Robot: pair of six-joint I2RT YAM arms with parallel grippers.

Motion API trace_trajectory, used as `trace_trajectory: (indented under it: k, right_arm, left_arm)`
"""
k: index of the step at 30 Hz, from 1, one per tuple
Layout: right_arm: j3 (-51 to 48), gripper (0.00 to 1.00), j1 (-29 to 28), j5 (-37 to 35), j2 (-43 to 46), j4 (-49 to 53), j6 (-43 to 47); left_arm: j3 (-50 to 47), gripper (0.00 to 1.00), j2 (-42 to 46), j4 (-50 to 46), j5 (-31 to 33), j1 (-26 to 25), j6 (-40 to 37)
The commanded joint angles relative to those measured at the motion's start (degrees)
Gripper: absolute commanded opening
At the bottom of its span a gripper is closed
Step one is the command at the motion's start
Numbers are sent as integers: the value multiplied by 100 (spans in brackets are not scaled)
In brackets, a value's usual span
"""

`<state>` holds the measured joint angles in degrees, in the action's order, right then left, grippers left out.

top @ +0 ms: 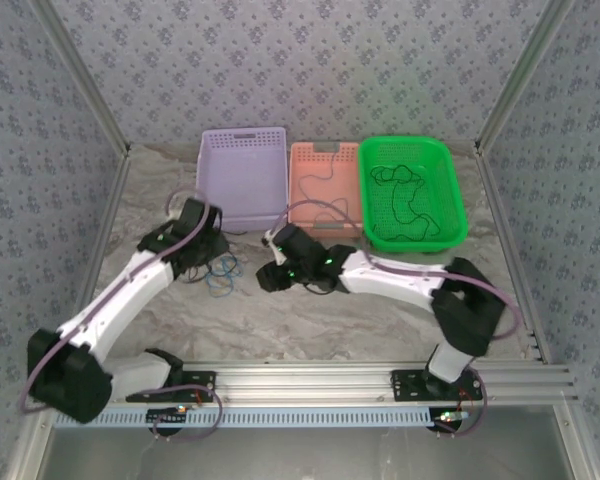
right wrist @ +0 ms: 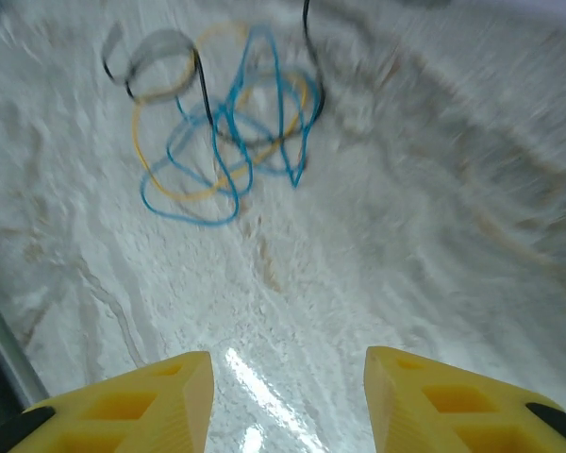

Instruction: Untangle the cables

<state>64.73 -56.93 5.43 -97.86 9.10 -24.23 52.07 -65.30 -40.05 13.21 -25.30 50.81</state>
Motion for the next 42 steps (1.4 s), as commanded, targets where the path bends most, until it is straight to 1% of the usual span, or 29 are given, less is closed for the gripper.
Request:
trace_trajectory:
  k: [1, 2, 4, 7, 9, 13, 19, 21, 28, 35, 37, 39, 41, 42]
  right_arm:
    - [539, 48, -109, -59, -668, -282, -336]
    - [657, 48, -124, -35, -868, -335, -375]
    - [884, 48, -127, -68, -1257, -420, -510]
    - [1254, 48, -135, -75, -1644, -449, -572]
    - [1475, 48, -121, -74, -1872, -408, -612]
    - [1936, 47, -51, -132, -2313, -263, -722]
    - [2278, 42, 51, -157, -2628, -214, -793]
    - [2384, 39, 65, -183, -2708, -103, -804]
    - [2254, 37, 94, -254, -2742, -205, -838]
    - [2467, 23, 107, -196, -2931, -207, -854]
    - [2457, 16, 107, -234, -2918, -207, -855]
    - [2411, 8, 103, -310, -2858, -207, -842]
    - [2302, 0, 70, -434, -2717, -216, -812]
    - [2218, 0, 51, -548, -2602, -208, -795]
  left_arm:
    - [-607, 47, 746, -332, 42, 211, 397]
    - [-815, 47, 901, -255, -167, 376, 412]
    - [-1183, 48, 1114, -76, -762, 877, 369]
    - [-1401, 51, 1131, 11, -1245, 1407, 161]
    - [-1468, 53, 980, 85, -1452, 1613, 68]
    - [-1635, 54, 581, 584, -1747, 1892, 43]
    - [-1736, 56, 125, 1395, -2168, 2002, 83]
    - [-1701, 55, -19, 1421, -2132, 2002, 97]
    - [-1781, 54, -278, 1612, -1986, 2003, 88]
    - [-1863, 52, -648, 1948, -1981, 2002, 113]
    - [-1876, 49, -814, 2069, -1942, 2002, 123]
    - [-1876, 44, -970, 2103, -1835, 1999, 144]
    - [-1940, 33, -1068, 2230, -1726, 2002, 183]
    - [-1966, 25, -1099, 2262, -1666, 2003, 205]
